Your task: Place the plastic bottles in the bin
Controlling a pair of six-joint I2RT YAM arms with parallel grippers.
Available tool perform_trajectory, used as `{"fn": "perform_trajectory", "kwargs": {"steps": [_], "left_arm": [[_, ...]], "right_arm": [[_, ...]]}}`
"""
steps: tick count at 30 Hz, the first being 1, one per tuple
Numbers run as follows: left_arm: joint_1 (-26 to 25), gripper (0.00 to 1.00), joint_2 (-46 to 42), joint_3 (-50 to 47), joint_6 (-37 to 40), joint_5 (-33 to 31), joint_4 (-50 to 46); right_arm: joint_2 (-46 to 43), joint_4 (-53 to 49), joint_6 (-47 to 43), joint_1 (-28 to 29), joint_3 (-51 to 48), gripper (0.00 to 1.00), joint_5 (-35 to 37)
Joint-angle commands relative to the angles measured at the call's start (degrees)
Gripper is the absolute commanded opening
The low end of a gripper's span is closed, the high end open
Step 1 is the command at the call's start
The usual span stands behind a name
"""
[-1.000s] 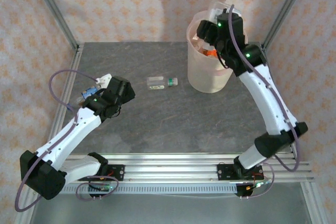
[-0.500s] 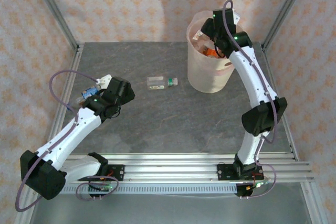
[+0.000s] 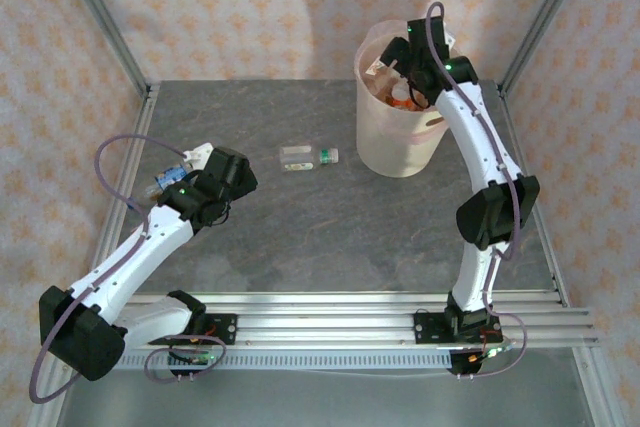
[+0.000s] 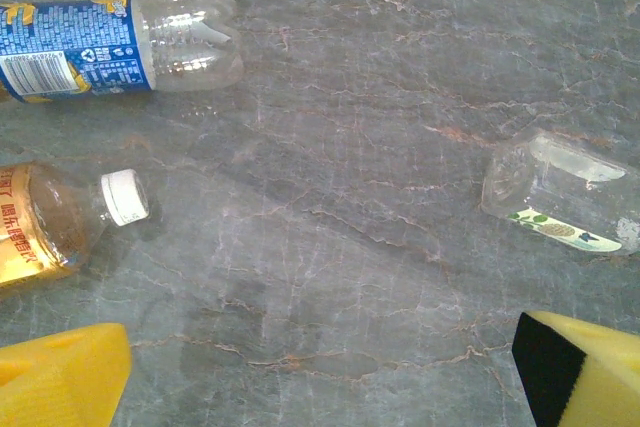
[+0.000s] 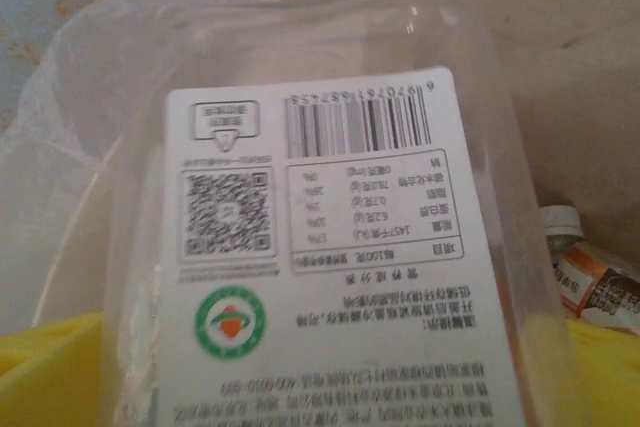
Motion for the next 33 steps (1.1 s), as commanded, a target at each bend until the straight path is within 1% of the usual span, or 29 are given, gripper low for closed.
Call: {"fn": "perform_trajectory", "kwargs": {"steps": [1,6,12,18,22,26,27,33], "left_arm": [[0.34,1.0,0.32,0.19,0.63,-0.96,-0.52],[0.37,1.0,1.02,0.57,0.68,-0.79,-0.44],[0.35,1.0,1.42,0.91,0.72,-0.84,-0.35],[0.36,1.0,1.01,1.09,0.72,-1.36,-1.14],[0.36,1.0,0.14,1.53,0.76,-3.16,-2.67],[0.85,1.0,-0.59,2.7,0.22,-6.69,-6.4],[1.31,1.0,-0.9,2.8,-0.1,-7.15,-7.21],[6.83,1.0,-4.63,1.46,-4.2,-6.91,-10.65]], "right_arm": [[-3.71,-2.26,-2.53,0.16,1.84,0.99,3.29],[-7.17,-2.27,-4.74,0.2,0.5,0.99,7.36],[-8.84,-0.5,-6.9,0.15,-0.75,1.0,4.4],[-7.62,0.04,-7.15,0.15,-1.1,0.88,1.88],[-7.21,-0.19,-7.44,0.19,-1.74,0.88,0.28],[-7.87,-1.02,-8.87,0.2,-2.41,0.96,-1.69],[-8.36,-1.19,-9.13,0.19,-2.82,0.99,-1.93],[-12.36,-2.01,-11.28,0.22,-5.85,0.99,-5.33]]}}
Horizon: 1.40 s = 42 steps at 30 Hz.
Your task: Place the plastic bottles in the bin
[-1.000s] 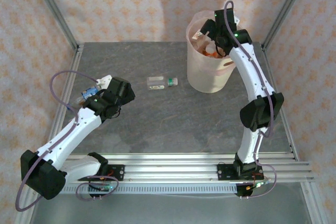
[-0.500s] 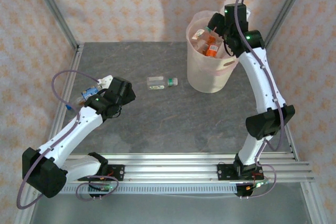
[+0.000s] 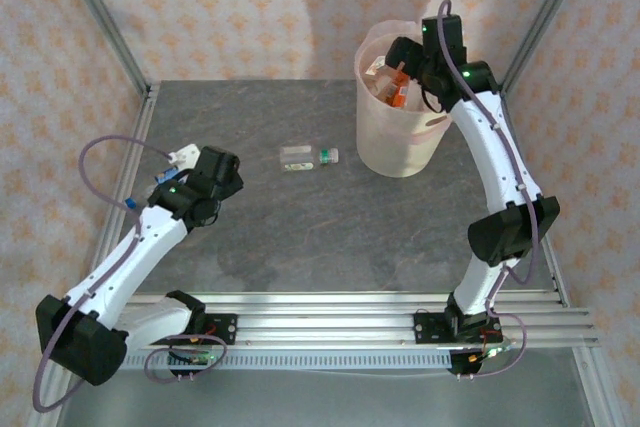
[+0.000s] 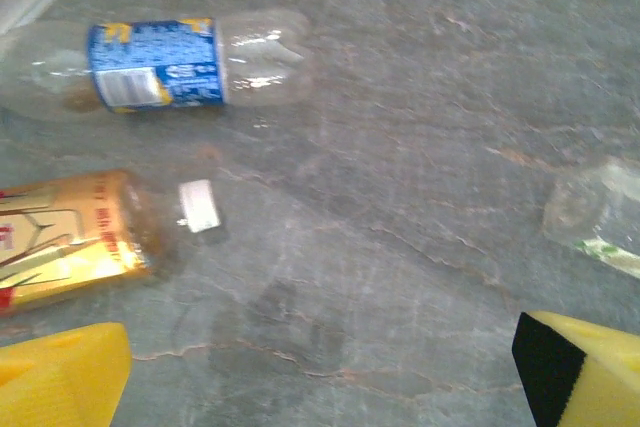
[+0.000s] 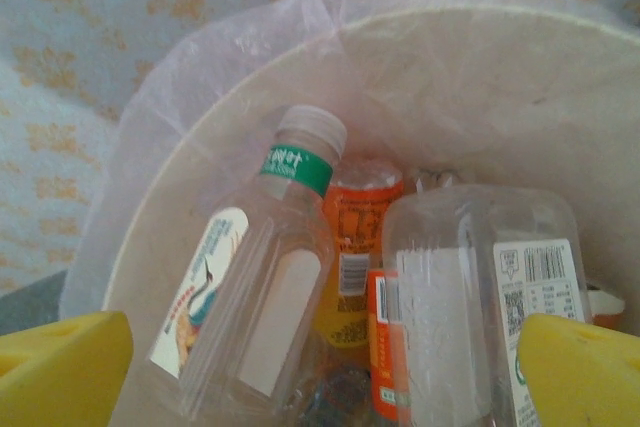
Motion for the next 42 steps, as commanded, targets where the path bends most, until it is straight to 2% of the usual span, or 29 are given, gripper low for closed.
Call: {"fn": "perform_trajectory", "kwargs": {"steps": [1,5,10,14,19,22,27,34,42], "left_arm": [[3.43,1.0,-3.41,-0.5,-4.24,-3.03,-4.77],[10.37,1.0,-6.32,-2.76,-9.08,-0.11,-6.31],[22.19,1.0,-9.74,-6.65,-15.11,8.74,-5.74],[27.19,1.0,-11.73,-10.31,-21.89,13.48,-4.57],[29.13,1.0,-13.16,-13.84,-32.88,12.46,-4.44],[29.32,1.0,-13.88,-14.66,-37.5,8.76,-4.5],[30.69,1.0,-11.94,-14.33,-40.83,5.58,-4.51],[34.35,1.0,-6.28,-14.13,-42.01,7.1,-2.82],[35.7,1.0,-2.1,-14.91,-45.27,6.9,-1.42]], "right_arm": [[-4.7,-1.56,-2.39,0.2,-1.7,0.99,-3.06],[-7.44,-2.89,-3.98,0.46,-4.22,0.99,-5.13],[-11.73,-2.24,-5.35,0.91,-8.79,0.99,-5.16],[-14.7,-0.94,-5.49,1.03,-12.04,0.99,-5.5],[-17.19,0.86,-5.29,1.25,-15.03,0.99,-5.85],[-17.65,0.82,-5.29,1.47,-15.29,0.99,-6.08],[-17.82,1.1,-5.0,1.92,-15.34,0.99,-6.38],[-17.91,1.22,-4.69,2.36,-14.84,0.99,-6.13],[-15.78,-1.18,-4.64,2.66,-12.81,0.99,-6.38]]}}
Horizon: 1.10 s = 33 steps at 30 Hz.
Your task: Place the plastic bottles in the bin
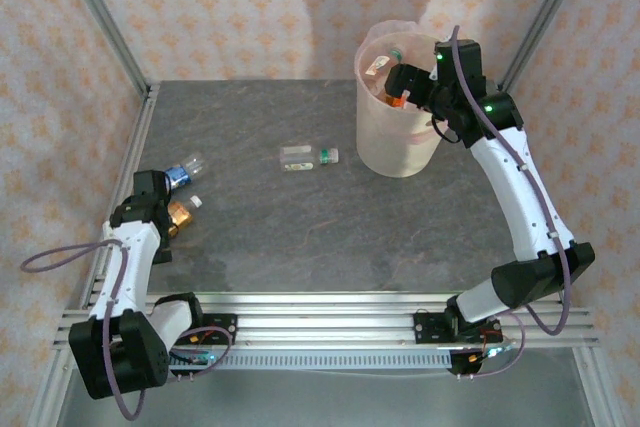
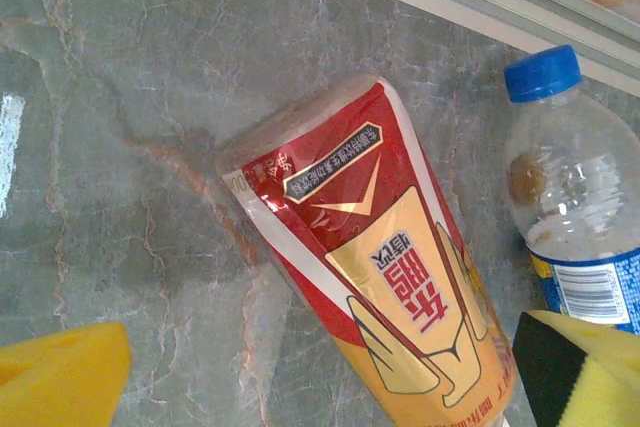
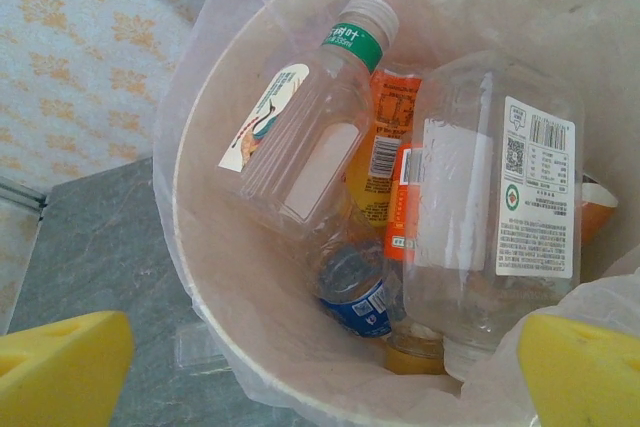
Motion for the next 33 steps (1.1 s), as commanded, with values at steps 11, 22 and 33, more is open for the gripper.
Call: {"fn": "perform_trajectory", "kwargs": {"steps": [11,22,33], "left_arm": [[3.99,1.0,5.14,-3.18,-7.72,-2.31,5.59],[5.99,1.0,11.62,-2.47,-7.86,-0.93,9.46],[7.96,1.0,18.41,-1.24,-4.71,1.13,12.28]], "right_arm": [[0.61,-1.84,-0.74,0.95,1.44,0.99,-0.96],[0.44,-1.8,-0.64,1.97,1.28,0.99,-0.27],[-0.1,-1.29,-0.37,2.72,0.09,0.99,0.64]]}}
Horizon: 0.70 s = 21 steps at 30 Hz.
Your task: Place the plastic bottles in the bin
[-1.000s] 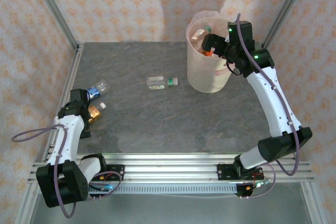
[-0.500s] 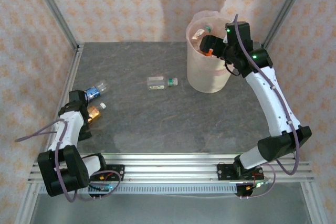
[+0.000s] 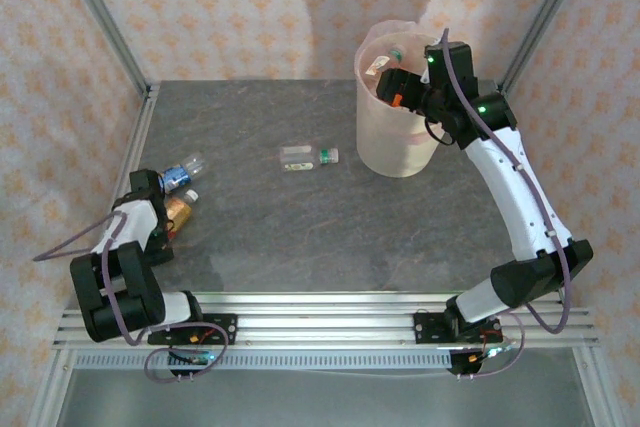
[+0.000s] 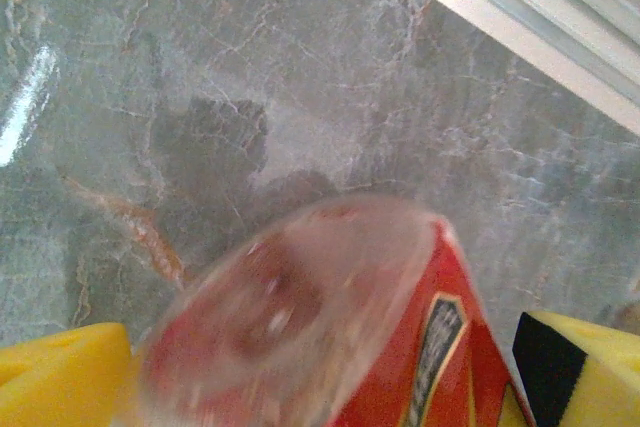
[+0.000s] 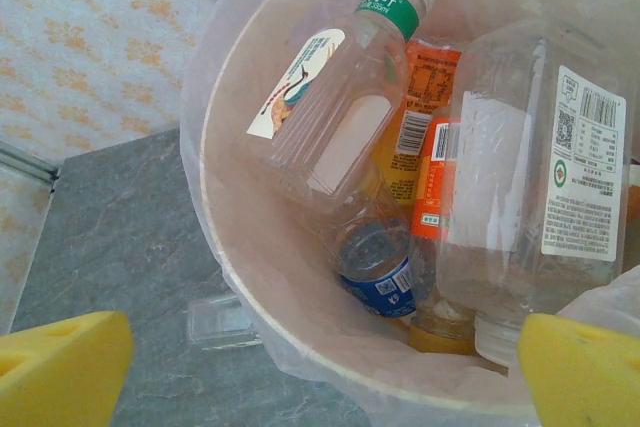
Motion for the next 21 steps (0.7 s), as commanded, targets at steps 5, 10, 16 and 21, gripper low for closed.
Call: {"fn": "perform_trajectory", "kwargs": {"steps": [5,10,16,21], "left_arm": [[0.65,1.0,3.11,-0.6,1.79,2.32,1.94],[0.68,0.97,4.08,-1.19,2.53,3.35,2.7],[0.7,0.82,5.22,-0.93,4.77,5.0,3.18],[0.67,0.7,5.62,-0.67,6.86,7.12,2.81]], "right_arm": [[-0.41,-0.29,-0.21,0.86,-0.06,0.99,1.16],[-0.52,-0.05,0.05,1.14,-0.19,0.99,1.11],[-0.92,0.89,0.63,1.15,-0.93,0.99,1.2],[-1.08,1.68,1.25,1.29,-1.41,0.99,0.88]]}}
